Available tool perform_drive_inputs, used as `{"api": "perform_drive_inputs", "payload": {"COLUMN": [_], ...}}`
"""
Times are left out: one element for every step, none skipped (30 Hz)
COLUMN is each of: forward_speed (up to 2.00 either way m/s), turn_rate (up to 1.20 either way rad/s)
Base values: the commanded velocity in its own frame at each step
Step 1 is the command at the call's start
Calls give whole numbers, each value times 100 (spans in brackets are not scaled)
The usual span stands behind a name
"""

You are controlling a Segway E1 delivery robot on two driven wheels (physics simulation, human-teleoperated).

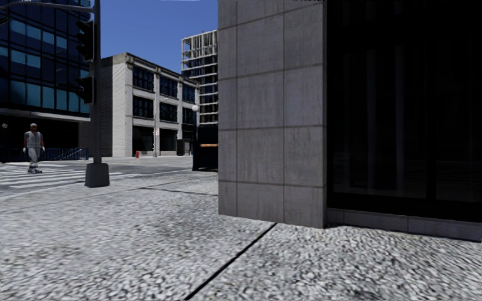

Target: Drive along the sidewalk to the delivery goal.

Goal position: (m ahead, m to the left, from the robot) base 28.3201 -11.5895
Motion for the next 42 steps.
{"api": "perform_drive_inputs", "payload": {"forward_speed": [141,141,141,141,141,141,141,141,141,141,141,141,141,141,141,141,141,141,141,141,141,141,141,141,141,141,141,141,141,141,141,141,141,141,141,141,141,141,141,141,141,141], "turn_rate": [48,48,48,48,49,49,49,49,49,49,49,49,49,49,49,49,49,49,49,50,51,51,51,51,51,52,52,56,58,58,58,50,50,42,40,40,40,40,40,40,40,40]}}
